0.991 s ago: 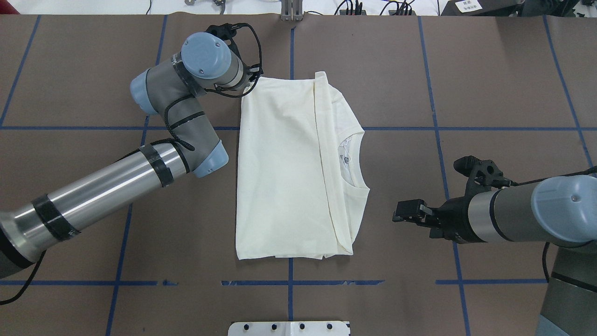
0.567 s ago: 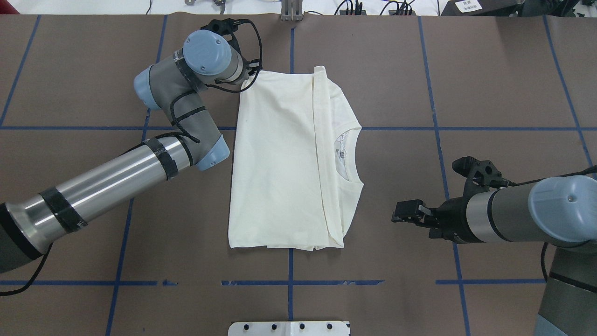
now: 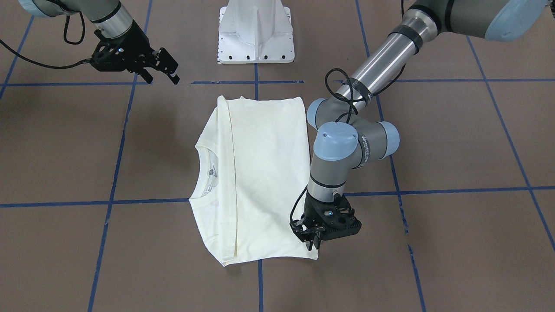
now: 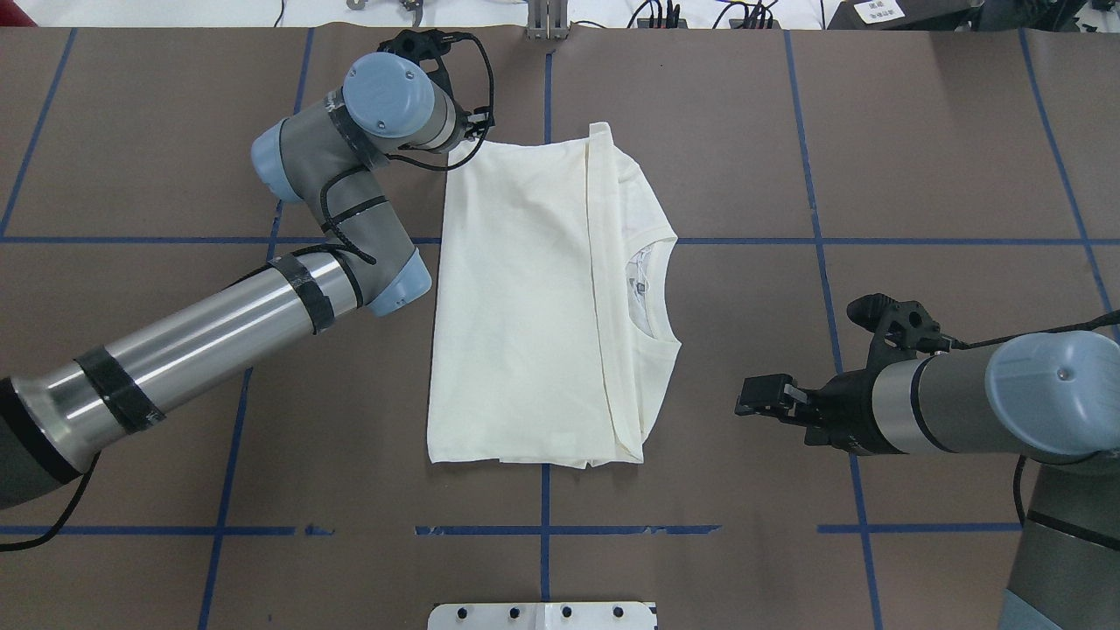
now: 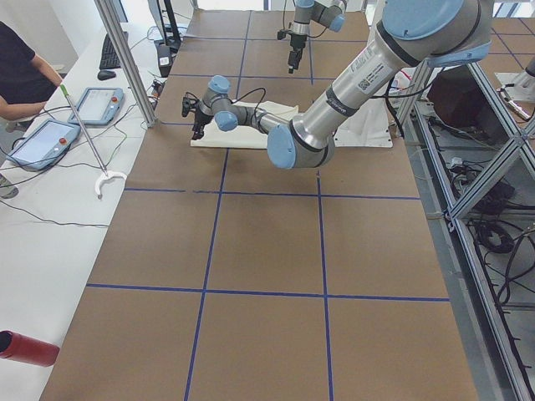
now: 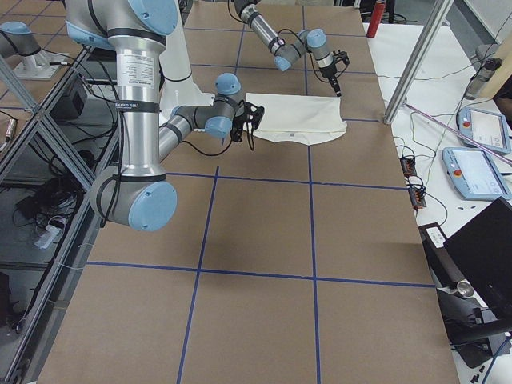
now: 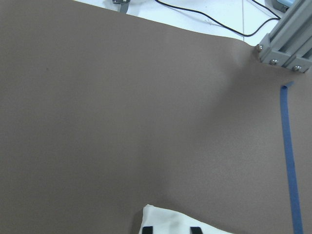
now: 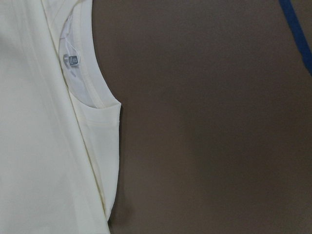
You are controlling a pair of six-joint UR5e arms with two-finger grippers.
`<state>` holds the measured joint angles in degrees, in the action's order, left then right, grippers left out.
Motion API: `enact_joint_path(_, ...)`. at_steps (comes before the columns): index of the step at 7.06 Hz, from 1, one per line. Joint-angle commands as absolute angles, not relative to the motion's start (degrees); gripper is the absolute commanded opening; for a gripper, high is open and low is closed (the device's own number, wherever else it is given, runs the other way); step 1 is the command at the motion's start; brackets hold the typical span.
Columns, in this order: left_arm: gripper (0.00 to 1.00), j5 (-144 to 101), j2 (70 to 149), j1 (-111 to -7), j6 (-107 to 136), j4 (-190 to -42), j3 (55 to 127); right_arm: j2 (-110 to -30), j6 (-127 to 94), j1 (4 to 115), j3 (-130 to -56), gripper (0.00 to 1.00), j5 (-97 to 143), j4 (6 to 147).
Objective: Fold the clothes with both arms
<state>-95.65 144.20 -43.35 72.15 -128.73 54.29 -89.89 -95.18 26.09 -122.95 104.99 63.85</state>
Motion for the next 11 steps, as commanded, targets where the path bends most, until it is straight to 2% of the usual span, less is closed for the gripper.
enact_joint_path(1, 1.00, -104.5, 141.9, -45.3, 66.6, -123.9, 61.1, -82.1, -91.6, 26.3, -120.7, 1.00, 104.9, 75.0)
enact_joint_path(3, 1.00, -104.9, 132.7, -45.4, 61.1, -117.5, 76.4, -69.3, -88.0, 26.4, -114.6, 1.00, 104.9, 87.4)
enact_joint_path(5, 1.00, -105.0, 127.6, -45.2, 59.9, -113.8, 85.8, -65.1, -80.6, 22.8, -110.6, 1.00, 100.1, 91.5)
enact_joint_path(8, 1.00, -105.1, 126.9, -44.8, 59.9, -112.5, 87.2, -59.1, -75.7, 20.5, -104.9, 1.00, 99.4, 96.1)
enact_joint_path(10, 1.00, -105.1, 126.8, -44.0, 60.1, -112.8, 86.9, -53.7, -74.7, 20.3, -98.5, 1.00, 99.8, 96.2)
enact_joint_path(11, 1.00, -105.1, 126.5, -43.9, 60.0, -113.2, 86.7, -54.0, -74.6, 20.2, -98.1, 1.00, 100.4, 96.5)
